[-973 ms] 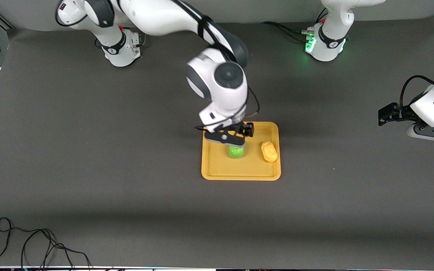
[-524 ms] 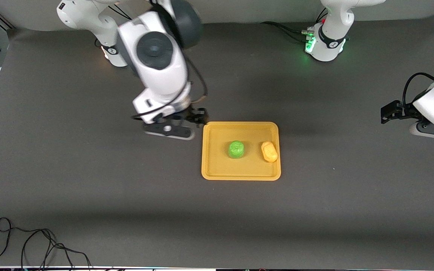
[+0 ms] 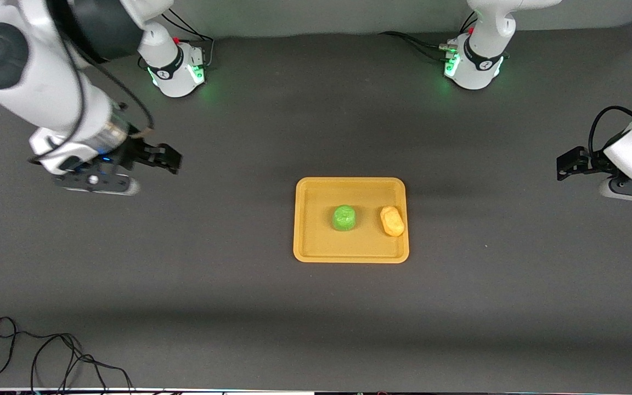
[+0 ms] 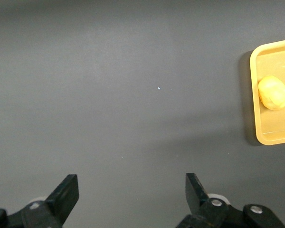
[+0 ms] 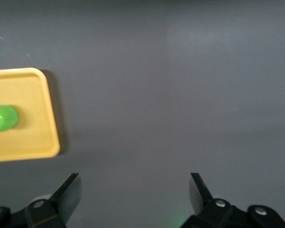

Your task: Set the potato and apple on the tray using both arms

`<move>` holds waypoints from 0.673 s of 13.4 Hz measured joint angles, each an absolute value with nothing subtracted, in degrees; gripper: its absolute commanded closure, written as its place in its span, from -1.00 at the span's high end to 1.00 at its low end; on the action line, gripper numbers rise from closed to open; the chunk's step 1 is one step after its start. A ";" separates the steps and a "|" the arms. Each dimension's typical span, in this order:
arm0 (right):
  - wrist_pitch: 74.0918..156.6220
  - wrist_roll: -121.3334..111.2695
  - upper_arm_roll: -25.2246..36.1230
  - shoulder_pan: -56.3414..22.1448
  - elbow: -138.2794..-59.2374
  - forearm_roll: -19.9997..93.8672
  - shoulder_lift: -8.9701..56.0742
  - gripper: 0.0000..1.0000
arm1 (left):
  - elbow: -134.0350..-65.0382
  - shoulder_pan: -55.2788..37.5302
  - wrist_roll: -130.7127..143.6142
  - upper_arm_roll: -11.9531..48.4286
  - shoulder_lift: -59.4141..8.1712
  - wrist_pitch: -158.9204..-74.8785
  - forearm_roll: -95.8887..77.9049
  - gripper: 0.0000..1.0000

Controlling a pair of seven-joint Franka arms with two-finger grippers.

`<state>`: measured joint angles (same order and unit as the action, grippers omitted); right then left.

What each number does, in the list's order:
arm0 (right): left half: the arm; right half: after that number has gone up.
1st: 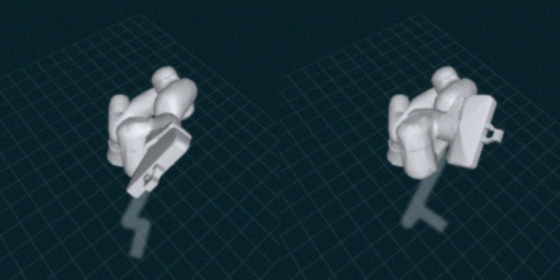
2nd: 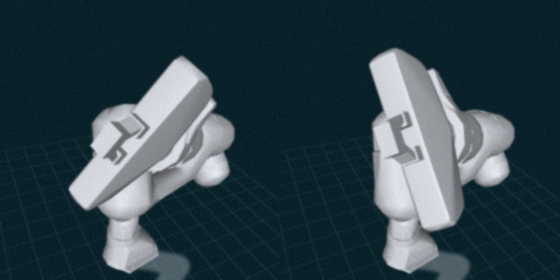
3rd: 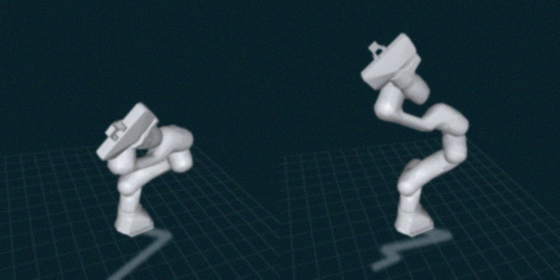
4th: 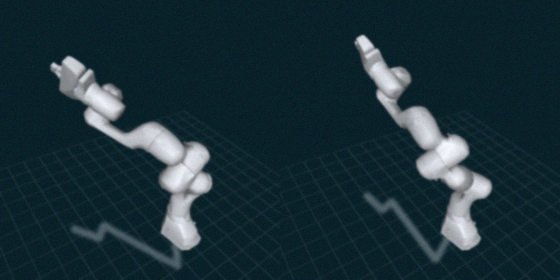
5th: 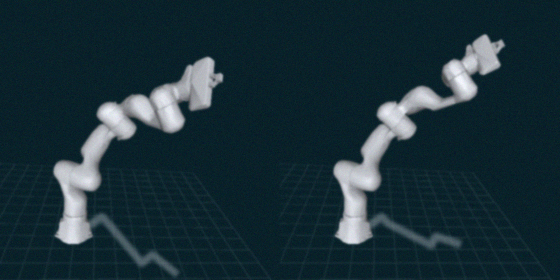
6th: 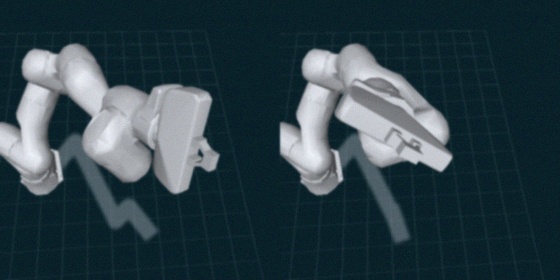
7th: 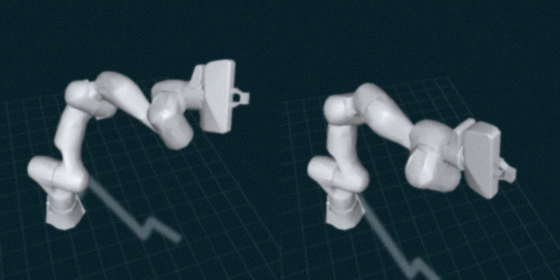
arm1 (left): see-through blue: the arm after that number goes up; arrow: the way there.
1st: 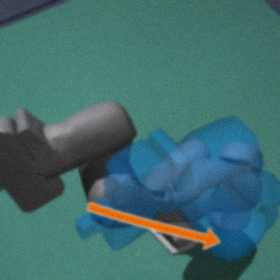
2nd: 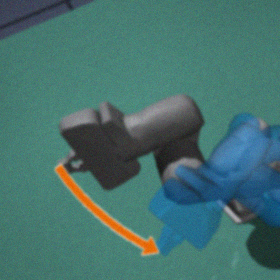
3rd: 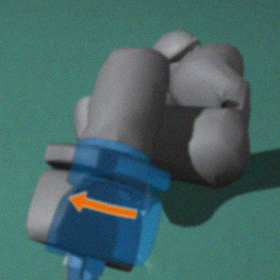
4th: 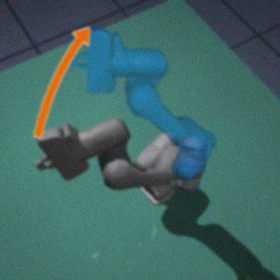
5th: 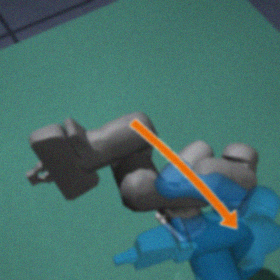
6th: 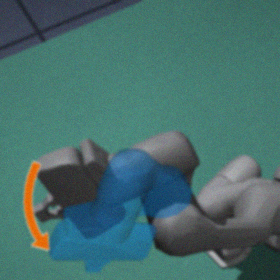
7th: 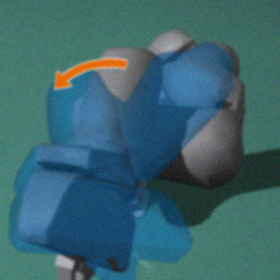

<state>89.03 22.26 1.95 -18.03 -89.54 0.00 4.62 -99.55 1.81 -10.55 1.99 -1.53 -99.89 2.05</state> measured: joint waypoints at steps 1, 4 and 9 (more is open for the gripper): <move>89.07 19.23 -0.87 -12.73 -91.58 -0.15 2.61 1.00 | -99.36 1.82 -10.55 1.96 -1.53 -99.89 2.06 1.00; 89.47 9.38 -2.76 -2.94 -94.86 -0.24 -0.20 1.00 | -99.07 1.84 -10.62 1.77 -1.52 -99.83 2.10 1.00; 90.01 1.05 0.40 0.08 -95.12 -0.25 -0.31 1.00 | -99.04 1.84 -10.64 1.80 -1.52 -99.79 2.14 1.00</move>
<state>90.01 1.05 0.40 0.08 -95.12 -0.25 -0.31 -99.04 1.84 -10.64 1.80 -1.52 -99.79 2.14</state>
